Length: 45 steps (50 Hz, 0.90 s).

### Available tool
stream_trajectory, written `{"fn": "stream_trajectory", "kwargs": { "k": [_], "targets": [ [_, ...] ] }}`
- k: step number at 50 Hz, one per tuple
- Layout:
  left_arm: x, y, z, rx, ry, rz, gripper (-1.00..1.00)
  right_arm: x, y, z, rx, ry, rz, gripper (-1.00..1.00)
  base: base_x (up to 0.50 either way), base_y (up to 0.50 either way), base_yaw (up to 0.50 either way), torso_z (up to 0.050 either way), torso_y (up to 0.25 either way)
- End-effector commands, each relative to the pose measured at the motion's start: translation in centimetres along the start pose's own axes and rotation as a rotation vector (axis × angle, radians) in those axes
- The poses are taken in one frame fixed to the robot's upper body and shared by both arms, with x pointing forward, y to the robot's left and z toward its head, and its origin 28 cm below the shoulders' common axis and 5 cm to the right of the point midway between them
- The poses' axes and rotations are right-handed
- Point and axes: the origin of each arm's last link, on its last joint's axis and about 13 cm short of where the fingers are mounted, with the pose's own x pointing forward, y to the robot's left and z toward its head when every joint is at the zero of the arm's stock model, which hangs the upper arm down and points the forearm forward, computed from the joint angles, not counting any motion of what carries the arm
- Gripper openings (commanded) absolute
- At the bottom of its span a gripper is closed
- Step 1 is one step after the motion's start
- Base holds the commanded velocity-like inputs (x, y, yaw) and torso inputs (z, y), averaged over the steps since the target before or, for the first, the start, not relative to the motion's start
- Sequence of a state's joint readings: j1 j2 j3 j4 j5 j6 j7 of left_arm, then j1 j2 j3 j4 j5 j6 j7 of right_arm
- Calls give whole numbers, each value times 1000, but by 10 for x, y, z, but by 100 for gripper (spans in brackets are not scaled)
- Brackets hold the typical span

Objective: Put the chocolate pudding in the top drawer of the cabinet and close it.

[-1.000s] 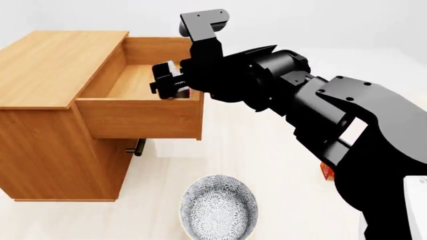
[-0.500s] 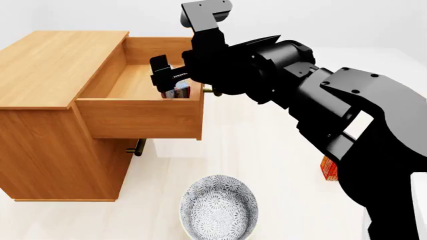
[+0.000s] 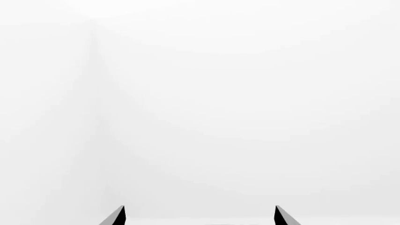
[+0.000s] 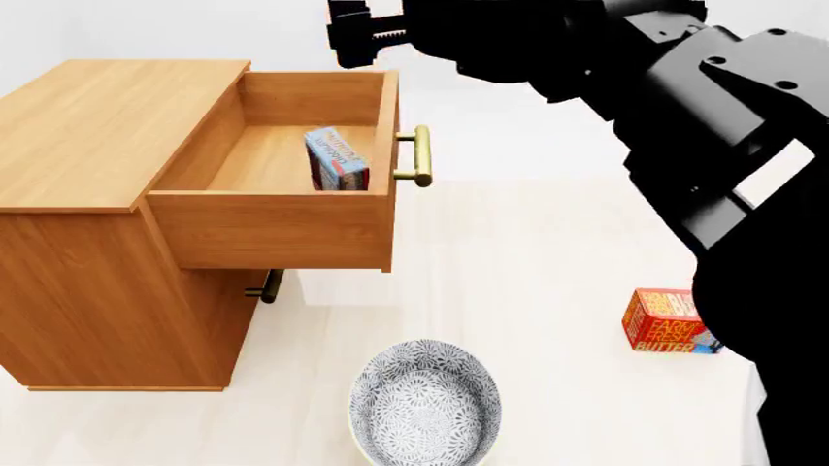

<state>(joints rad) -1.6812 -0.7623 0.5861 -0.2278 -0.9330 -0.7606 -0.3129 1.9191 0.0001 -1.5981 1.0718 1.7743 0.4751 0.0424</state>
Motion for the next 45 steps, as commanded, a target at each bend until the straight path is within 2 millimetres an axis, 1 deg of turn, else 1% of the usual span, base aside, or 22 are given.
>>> {"fn": "stream_trajectory", "kwargs": {
  "k": [1,14,17,27,37,39,45],
  "targets": [
    [2,-18,0,-6,5,-60,100,-18,-41,25,11,-52,-144,100,0,0,0,0,0],
    [11,-56,0,-15,6,-177,100,-41,-91,20,49,-49,-295,100,0,0,0,0,0],
    [14,-67,0,-20,5,-211,100,-51,-99,17,58,-49,-325,100,0,0,0,0,0],
    [18,-102,0,-43,-1,-313,100,-87,-120,5,84,-51,-424,100,0,0,0,0,0],
    [12,-145,-2,-56,1,-436,100,-119,-137,-15,120,-39,-505,100,0,0,0,0,0],
    [9,-152,-3,-58,3,-459,100,-127,-142,-20,128,-36,-529,100,0,0,0,0,0],
    [14,-176,-14,-66,14,-512,100,-152,-153,-32,151,-29,-601,100,0,0,0,0,0]
  ]
}}
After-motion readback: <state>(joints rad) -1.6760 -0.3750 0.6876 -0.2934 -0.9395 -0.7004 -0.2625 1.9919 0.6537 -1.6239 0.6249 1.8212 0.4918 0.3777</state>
